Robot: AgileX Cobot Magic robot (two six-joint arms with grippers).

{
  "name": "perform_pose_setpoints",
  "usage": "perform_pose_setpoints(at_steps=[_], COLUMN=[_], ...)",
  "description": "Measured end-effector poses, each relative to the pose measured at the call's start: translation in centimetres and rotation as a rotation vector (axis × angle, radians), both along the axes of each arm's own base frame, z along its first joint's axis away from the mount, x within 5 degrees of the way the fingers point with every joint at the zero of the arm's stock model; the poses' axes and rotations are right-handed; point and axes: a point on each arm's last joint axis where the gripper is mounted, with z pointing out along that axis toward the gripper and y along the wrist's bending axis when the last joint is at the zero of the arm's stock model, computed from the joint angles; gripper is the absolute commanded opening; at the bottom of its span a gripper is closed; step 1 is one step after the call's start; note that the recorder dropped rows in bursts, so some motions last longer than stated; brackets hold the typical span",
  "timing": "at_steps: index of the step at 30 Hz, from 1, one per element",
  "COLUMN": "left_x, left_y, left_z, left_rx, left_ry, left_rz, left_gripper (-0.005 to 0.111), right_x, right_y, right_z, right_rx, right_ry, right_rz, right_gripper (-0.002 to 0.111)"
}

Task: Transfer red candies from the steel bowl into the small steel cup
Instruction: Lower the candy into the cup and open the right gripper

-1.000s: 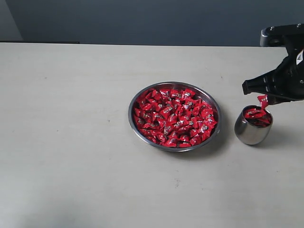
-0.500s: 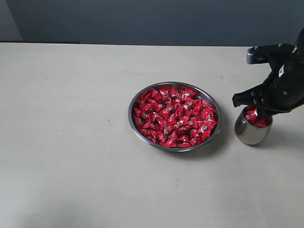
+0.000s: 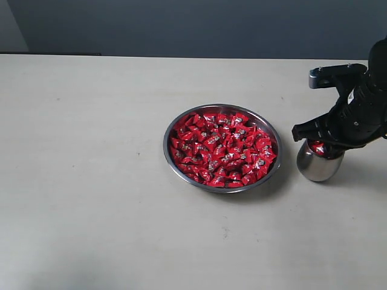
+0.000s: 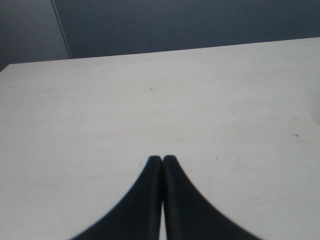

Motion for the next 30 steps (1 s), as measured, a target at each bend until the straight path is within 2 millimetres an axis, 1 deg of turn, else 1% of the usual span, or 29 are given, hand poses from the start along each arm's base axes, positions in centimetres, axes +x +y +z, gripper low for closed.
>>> perform_pose_setpoints(at_steps=[14,16,19,21,23,30], left_x=[0.0,0.0,0.0,0.0,0.0,0.0], left_y=[0.0,0.0,0.0,0.0,0.0,0.0], left_z=[0.0,0.0,0.0,0.0,0.0,0.0], left_rx=[0.0,0.0,0.0,0.0,0.0,0.0], left_ry=[0.0,0.0,0.0,0.0,0.0,0.0], left_rz=[0.0,0.0,0.0,0.0,0.0,0.0], left_gripper=[0.0,0.0,0.0,0.0,0.0,0.0], right_x=[-0.06,-0.06,-0.06,-0.06,-0.06,-0.18], right_y=[-0.02,-0.02,-0.02,-0.02,-0.02,-0.06], right_z=[0.44,0.44,0.44,0.44,0.44,0.63], right_rx=[0.006,0.006,0.006,0.006,0.006,0.007], right_ry=[-0.016,-0.016,-0.016,-0.016,-0.016,-0.018], right_rz=[0.0,0.0,0.0,0.0,0.0,0.0], right_gripper=[0.0,0.007,0.025,0.033,0.035,0.035])
